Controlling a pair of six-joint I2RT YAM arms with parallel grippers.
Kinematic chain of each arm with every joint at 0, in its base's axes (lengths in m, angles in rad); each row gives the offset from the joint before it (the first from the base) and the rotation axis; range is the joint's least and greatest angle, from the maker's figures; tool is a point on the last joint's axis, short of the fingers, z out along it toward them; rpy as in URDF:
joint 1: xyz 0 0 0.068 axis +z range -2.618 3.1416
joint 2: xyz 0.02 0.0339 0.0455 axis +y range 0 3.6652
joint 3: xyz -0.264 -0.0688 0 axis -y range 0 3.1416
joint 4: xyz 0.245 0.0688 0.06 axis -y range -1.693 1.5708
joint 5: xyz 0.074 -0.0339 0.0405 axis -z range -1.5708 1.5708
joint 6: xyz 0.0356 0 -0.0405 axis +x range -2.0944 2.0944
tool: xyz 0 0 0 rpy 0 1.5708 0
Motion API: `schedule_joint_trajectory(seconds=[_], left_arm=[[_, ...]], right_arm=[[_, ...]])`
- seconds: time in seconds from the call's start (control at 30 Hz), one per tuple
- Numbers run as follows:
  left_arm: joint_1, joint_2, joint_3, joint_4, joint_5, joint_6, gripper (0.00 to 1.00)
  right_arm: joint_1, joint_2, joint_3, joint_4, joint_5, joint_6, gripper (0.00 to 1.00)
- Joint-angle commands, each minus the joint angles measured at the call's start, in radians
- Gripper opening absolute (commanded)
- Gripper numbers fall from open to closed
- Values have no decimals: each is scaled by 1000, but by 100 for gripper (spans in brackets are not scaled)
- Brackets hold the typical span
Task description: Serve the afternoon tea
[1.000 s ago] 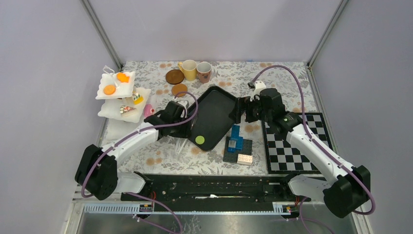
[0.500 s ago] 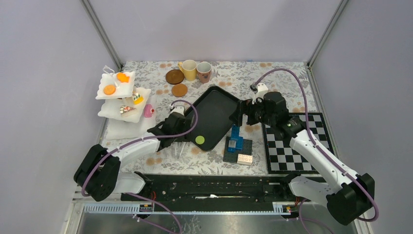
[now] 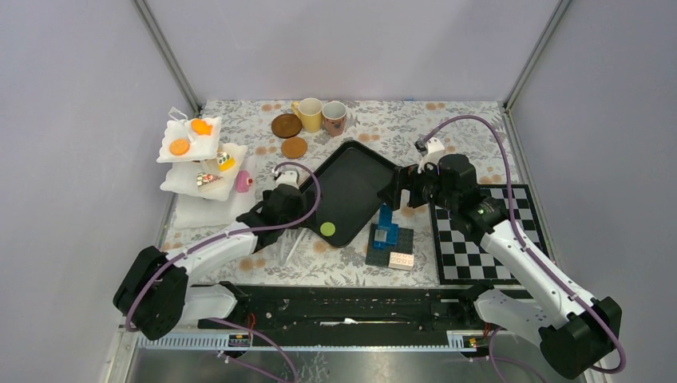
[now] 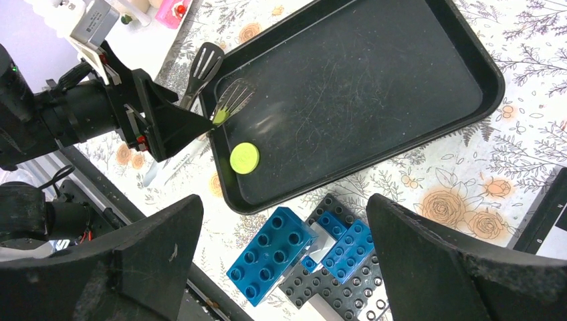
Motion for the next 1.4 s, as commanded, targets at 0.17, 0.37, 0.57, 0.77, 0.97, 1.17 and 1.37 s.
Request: schedule_joint_trajectory(seconds=[0.17,0.37,0.57,0.77,0.97,1.17,1.37], left_arm=[[-33,-107,-12,-184,11,-196,99],[-99,-51,-27,-247,-42,-275,99],[-105,63,8,-242,-93,-259,99],[-154,101,3,-207,-131,-271,84],[-184,134,28,-236,-175,-282,75],[-200,93,104,-351,-197,-269,58],[-205,31,245,-576,-118,-232,52]], right_arm=[[7,-18,-6,8,-37,6,100],[7,-14,-15,30,-53,19,100],[7,-18,-28,35,-60,25,100],[7,-26,-40,35,-54,23,100],[7,-23,-45,45,-57,25,100],[8,-41,-59,45,-50,20,100],[7,-69,-67,43,-55,21,100]])
